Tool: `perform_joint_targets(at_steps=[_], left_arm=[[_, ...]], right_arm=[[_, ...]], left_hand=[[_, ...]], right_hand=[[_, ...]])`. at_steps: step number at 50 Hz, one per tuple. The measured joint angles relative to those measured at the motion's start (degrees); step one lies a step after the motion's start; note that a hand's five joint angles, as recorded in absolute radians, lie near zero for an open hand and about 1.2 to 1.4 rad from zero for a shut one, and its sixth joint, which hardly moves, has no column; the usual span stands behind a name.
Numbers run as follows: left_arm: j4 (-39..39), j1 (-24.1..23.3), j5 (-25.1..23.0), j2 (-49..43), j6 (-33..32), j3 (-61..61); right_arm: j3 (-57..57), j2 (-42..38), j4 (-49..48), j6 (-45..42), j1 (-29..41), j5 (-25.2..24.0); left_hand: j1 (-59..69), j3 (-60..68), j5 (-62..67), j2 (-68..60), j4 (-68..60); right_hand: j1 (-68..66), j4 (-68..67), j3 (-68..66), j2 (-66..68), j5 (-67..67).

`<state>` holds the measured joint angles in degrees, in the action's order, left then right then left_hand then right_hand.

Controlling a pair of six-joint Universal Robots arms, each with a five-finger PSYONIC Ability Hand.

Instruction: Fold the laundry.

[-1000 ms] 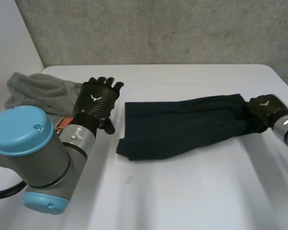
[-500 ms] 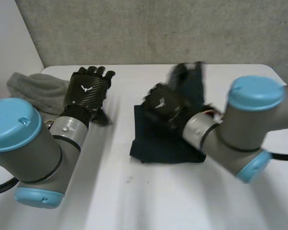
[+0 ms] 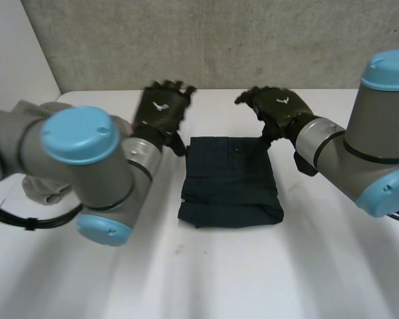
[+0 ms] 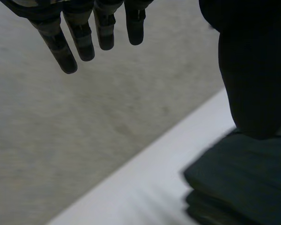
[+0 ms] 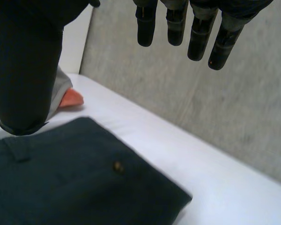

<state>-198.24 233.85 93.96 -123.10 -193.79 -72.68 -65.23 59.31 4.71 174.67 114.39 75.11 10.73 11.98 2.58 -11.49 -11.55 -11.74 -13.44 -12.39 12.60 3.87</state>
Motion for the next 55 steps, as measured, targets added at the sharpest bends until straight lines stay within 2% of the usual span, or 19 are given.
perform_joint_targets(at_steps=[8, 12, 18, 25, 33, 41, 44, 48, 49, 51, 55], left_arm=[[9.6, -1.9, -6.1, -11.4, 1.9, 10.3], [12.7, -1.9, -7.2, -15.3, 2.1, 13.8], [17.7, -1.1, -7.2, -19.8, 1.9, 17.7], [21.0, -0.7, -7.0, -20.4, 1.5, 18.4], [22.5, -0.3, -7.6, -16.5, 1.3, 18.0], [22.5, 1.0, -9.2, -7.3, 1.7, 15.9], [22.5, 1.5, -11.8, -3.6, 1.9, 14.2], [22.7, 3.2, -20.3, 4.5, 2.5, 9.0], [22.7, 3.3, -20.9, 4.9, 2.5, 8.7], [22.9, 4.1, -25.2, 8.5, 2.9, 5.9], [23.5, 4.7, -28.8, 11.5, 3.3, 3.2]], right_arm=[[10.3, -11.1, 9.6, -1.2, -0.2, 1.4], [13.2, -15.0, 11.1, -1.9, -0.1, 2.6], [15.5, -20.1, 12.1, -5.0, 0.1, 4.2], [15.3, -21.6, 12.1, -10.6, 0.2, 5.0], [12.6, -17.3, 11.1, -13.7, -0.1, 6.7], [-2.0, -5.0, -0.8, -8.4, -1.8, 9.9], [-7.6, -0.7, -4.6, -5.3, -3.1, 11.0], [-17.4, 5.0, -7.7, 2.0, -6.0, 11.9], [-17.9, 5.1, -7.7, 2.4, -6.1, 11.9], [-22.0, 6.0, -7.6, 5.8, -7.0, 11.3], [-26.0, 5.9, -7.6, 9.1, -7.7, 9.3]], left_hand=[[0.0, 0.0, 0.0, 0.0, 0.0], [0.0, 0.0, 0.0, 0.0, 0.0], [0.0, 0.0, 0.0, 0.0, 0.0], [0.0, 0.0, 0.0, 0.0, 0.0], [0.0, 0.0, 0.0, 0.0, 0.0], [0.0, 0.0, 0.0, 0.0, 0.0], [0.0, 0.0, 0.0, 0.0, 0.0], [0.0, 0.0, 0.0, 0.0, 0.0], [0.0, 0.0, 0.0, 0.0, 0.0], [0.0, 0.0, 0.0, 0.0, 0.0], [0.0, 0.0, 0.0, 0.0, 0.0]], right_hand=[[0.0, 0.0, 0.0, 0.0, 0.0], [0.0, 0.0, 0.0, 0.0, 0.0], [0.0, 0.0, 0.0, 0.0, 0.0], [0.9, 0.0, 0.4, 0.0, 0.0], [1.3, 0.0, 0.4, 0.0, -0.1], [1.3, 0.0, 0.4, 0.0, -0.1], [1.3, 0.0, 0.4, 0.0, -0.1], [1.3, 0.0, 0.4, 0.0, -0.1], [1.3, 0.0, 0.4, 0.0, -0.1], [1.3, 0.0, 0.4, 0.0, -0.1], [1.3, 0.0, 0.4, 0.0, -0.1]])
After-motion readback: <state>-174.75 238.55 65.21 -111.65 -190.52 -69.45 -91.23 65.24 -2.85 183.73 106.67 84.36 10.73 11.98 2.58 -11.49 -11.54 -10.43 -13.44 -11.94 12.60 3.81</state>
